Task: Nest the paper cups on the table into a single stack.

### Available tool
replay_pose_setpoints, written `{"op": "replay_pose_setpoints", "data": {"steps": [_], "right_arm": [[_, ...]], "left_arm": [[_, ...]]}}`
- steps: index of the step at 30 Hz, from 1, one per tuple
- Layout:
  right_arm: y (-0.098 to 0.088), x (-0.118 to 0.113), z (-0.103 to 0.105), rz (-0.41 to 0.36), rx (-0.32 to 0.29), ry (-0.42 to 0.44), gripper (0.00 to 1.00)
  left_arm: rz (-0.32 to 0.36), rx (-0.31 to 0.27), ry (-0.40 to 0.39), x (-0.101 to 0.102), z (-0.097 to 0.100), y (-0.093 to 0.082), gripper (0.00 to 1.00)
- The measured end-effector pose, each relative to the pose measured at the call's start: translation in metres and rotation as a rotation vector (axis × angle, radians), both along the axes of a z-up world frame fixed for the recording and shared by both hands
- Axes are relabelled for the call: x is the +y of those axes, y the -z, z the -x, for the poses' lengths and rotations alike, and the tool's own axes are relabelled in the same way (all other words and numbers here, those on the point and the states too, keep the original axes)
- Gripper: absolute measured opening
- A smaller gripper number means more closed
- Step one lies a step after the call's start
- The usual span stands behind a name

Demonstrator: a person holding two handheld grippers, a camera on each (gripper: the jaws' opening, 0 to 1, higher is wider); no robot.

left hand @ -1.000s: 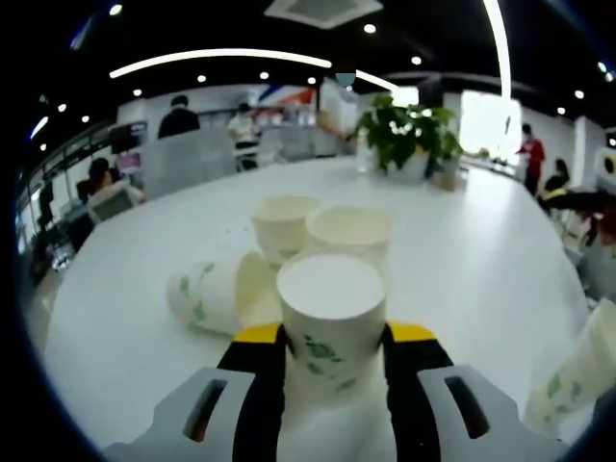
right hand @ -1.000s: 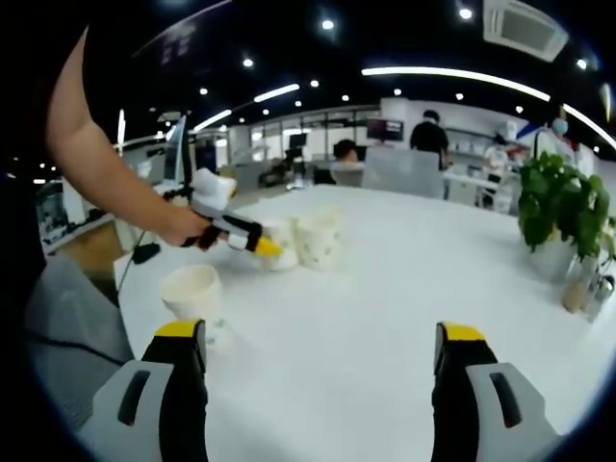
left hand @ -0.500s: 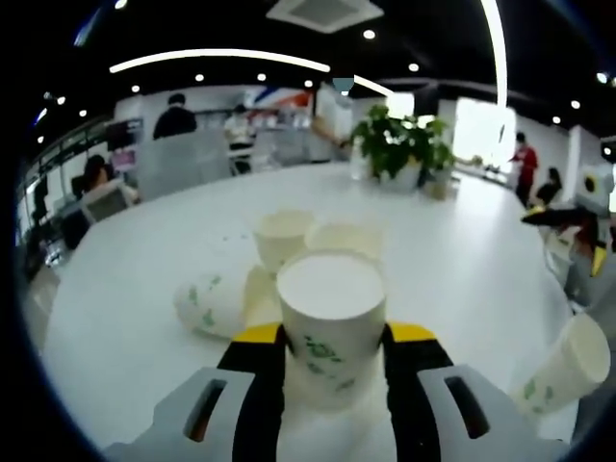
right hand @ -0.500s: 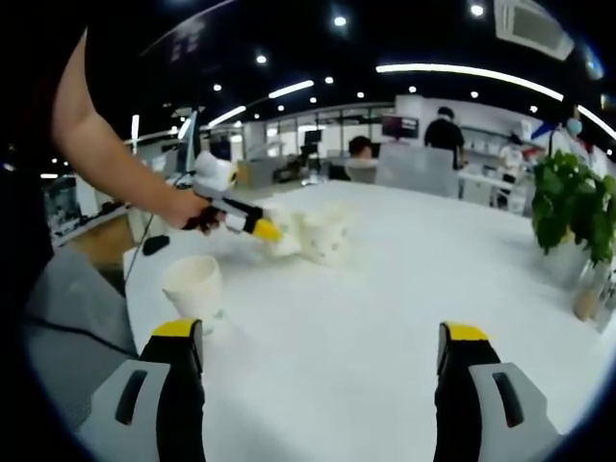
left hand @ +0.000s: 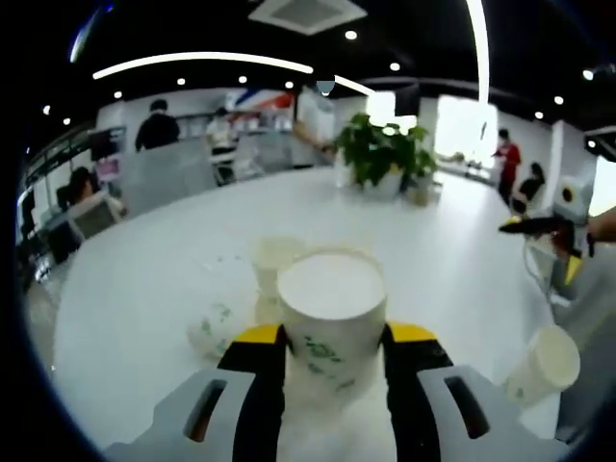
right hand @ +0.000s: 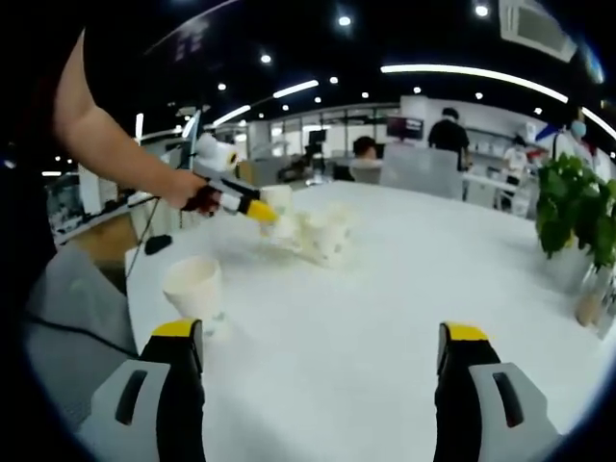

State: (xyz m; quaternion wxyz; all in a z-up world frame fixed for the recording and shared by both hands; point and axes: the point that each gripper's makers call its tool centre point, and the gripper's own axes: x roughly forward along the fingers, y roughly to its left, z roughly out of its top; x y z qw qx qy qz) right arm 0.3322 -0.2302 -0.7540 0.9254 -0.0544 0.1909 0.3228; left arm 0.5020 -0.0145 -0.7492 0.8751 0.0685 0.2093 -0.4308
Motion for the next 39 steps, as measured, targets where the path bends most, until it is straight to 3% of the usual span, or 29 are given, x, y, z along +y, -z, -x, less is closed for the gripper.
{"op": "replay_pose_setpoints", "data": {"steps": [17, 23, 39], "right_arm": [[-0.016, -0.007, 0.004, 0.015, -0.037, 0.01, 1.0], [-0.022, -0.012, 0.004, 0.014, -0.05, 0.02, 1.0], [-0.029, -0.004, 0.006, 0.026, -0.07, -0.001, 1.0]], "left_arm": [[0.015, -0.034, 0.051, 0.004, 0.004, -0.052, 0.38], [0.03, -0.039, 0.082, 0.003, 0.006, -0.078, 0.38], [0.014, -0.051, 0.157, -0.004, 0.023, -0.107, 0.38]]}}
